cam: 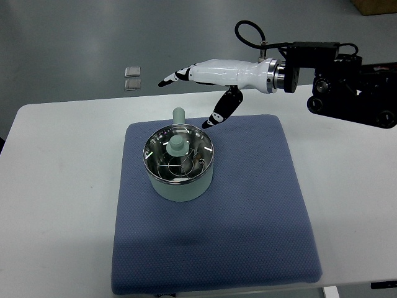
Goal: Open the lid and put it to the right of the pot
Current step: 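Raise the right hand and swing it over the pot, then lower the right hand onto the green knob of the glass lid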
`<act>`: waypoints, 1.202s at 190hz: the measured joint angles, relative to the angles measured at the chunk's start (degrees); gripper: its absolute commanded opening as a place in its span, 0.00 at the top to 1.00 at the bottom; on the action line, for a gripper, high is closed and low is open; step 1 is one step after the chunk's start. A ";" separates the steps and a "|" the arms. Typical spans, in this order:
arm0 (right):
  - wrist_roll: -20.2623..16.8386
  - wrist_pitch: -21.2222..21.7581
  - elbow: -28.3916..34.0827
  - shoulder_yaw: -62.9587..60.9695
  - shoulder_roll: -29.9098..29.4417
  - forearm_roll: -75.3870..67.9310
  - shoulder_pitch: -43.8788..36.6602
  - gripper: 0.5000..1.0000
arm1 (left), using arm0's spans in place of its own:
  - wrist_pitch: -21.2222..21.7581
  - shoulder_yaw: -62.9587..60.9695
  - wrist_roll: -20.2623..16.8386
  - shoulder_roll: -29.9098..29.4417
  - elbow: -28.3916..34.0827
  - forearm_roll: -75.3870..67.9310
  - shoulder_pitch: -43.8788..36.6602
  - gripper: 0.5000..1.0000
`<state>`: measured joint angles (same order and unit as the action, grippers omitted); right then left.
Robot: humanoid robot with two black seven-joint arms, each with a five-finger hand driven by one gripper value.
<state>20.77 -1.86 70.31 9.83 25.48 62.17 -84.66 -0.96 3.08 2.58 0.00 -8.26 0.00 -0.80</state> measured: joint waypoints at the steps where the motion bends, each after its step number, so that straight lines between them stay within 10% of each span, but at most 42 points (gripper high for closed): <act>1: -0.01 -0.08 -0.01 0.07 -0.07 0.00 -0.06 0.14 | 0.00 0.00 0.00 0.00 0.00 0.00 0.00 0.00; 108: -2.85 -2.24 -2.45 8.24 -7.56 1.05 -4.03 0.20 | -0.01 0.00 0.00 0.00 0.00 0.00 0.03 0.00; 229: -7.46 0.26 -4.33 11.24 -13.51 5.25 -7.10 0.51 | -0.02 0.00 0.01 0.00 0.00 0.00 0.00 0.00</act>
<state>13.31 -1.60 65.98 21.08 11.97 67.42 -91.77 -0.98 3.08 2.60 0.00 -8.26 0.00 -0.80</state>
